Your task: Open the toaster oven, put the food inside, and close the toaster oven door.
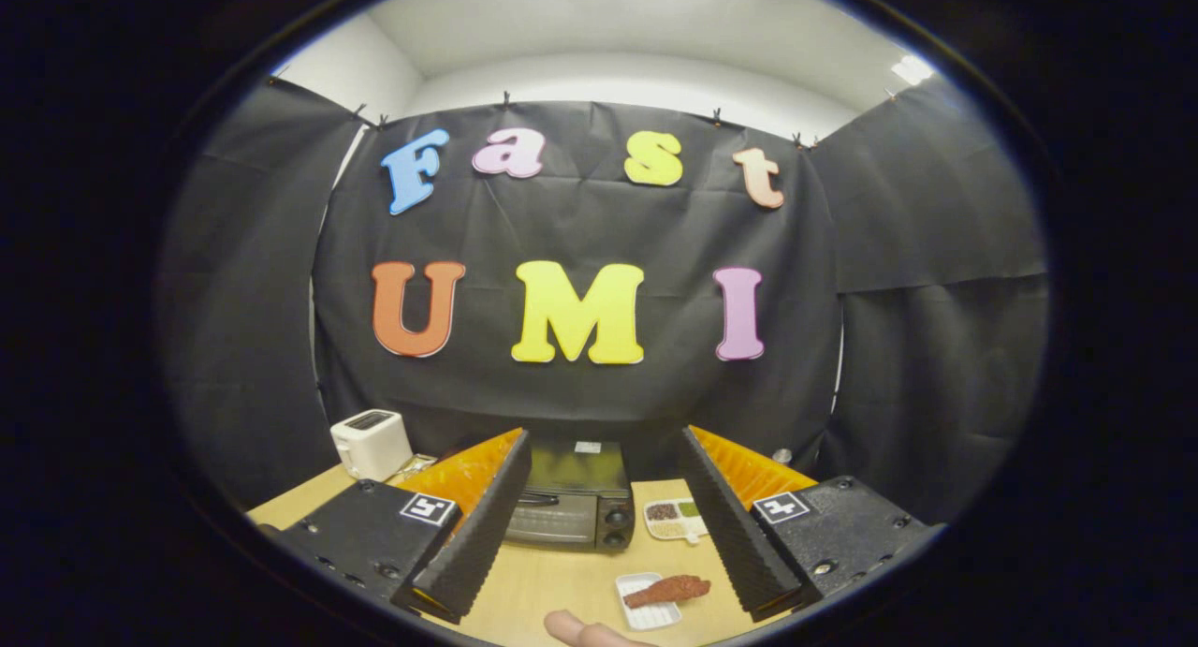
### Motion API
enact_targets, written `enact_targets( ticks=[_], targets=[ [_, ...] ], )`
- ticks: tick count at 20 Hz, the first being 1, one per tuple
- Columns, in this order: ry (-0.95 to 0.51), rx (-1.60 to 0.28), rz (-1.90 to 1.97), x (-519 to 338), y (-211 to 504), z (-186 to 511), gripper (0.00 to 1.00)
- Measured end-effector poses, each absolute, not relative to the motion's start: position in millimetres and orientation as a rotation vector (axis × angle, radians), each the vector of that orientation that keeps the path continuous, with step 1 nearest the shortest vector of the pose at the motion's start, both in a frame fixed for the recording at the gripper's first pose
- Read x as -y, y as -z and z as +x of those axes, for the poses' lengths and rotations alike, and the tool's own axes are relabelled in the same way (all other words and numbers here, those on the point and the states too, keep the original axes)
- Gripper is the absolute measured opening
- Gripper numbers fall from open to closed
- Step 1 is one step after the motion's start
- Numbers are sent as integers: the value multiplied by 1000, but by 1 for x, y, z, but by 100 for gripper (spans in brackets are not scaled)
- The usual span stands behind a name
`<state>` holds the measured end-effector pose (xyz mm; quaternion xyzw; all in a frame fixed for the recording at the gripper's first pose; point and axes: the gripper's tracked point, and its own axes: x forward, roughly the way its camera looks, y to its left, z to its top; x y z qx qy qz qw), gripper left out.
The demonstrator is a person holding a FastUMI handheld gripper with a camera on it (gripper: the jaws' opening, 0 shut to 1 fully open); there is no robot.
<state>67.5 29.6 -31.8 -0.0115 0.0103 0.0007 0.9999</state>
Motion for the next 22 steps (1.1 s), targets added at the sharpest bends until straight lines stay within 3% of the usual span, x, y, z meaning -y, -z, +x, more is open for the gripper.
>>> enact_targets(
  ticks=[6, 12, 22],
  targets=[
    [-129, -162, -21, -100, 98, 167, 100],
    [-128, -272, -38, -135, 165, 248, 100],
    [-89, -428, -6, -142, 229, 280, 100]
  ],
)
